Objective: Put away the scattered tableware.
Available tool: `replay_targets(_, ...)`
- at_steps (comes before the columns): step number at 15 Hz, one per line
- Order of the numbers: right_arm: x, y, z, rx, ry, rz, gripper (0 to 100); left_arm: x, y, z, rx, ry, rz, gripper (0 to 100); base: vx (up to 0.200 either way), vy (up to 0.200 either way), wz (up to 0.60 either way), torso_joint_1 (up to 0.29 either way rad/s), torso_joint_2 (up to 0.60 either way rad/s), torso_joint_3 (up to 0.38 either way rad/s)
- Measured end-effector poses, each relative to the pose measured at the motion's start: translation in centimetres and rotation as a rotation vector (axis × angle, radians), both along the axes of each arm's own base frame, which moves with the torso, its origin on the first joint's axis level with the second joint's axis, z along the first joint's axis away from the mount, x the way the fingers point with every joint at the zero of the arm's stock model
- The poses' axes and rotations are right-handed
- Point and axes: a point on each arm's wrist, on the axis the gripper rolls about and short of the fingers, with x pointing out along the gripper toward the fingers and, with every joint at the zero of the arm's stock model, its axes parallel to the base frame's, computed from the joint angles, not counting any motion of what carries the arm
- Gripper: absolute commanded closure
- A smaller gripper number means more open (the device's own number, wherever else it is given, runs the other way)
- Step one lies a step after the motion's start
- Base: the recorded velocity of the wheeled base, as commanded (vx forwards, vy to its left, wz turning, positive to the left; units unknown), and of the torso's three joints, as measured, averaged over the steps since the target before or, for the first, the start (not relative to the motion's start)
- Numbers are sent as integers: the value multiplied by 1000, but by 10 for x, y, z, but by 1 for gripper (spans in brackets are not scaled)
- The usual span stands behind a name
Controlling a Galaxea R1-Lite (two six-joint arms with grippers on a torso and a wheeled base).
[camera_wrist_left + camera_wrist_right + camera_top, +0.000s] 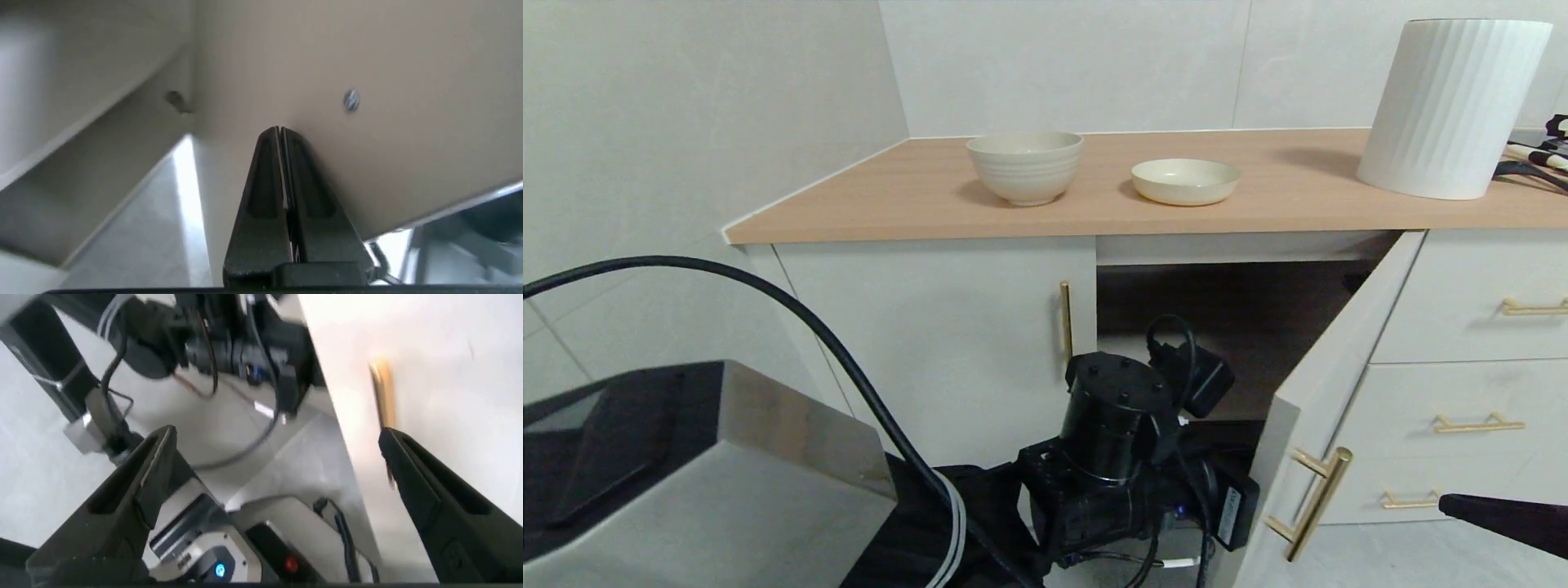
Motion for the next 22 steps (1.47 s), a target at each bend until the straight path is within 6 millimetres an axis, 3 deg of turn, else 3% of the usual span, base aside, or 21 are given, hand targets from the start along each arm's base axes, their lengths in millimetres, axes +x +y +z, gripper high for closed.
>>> replay_targets(8,-28,-18,52,159,-237,-4,0,-42,-66,25,21,12,-168,100,0,0,0,0,0,0)
replay_targets(11,-35,-23,59,184,-280,-13,0,-56,-92,31,9,9,-218,100,0,0,0,0,0,0)
replay_targets(14,-41,-27,66,202,-313,-24,0,-84,-118,40,-42,38,-228,100,0,0,0,0,0,0)
replay_targets(18,-38,-25,60,163,-251,-31,0,-67,-102,55,-56,18,-105,100,0,0,0,0,0,0)
replay_targets(22,-17,-13,52,100,-151,-44,0,-38,-44,77,-48,18,12,100,0,0,0,0,0,0)
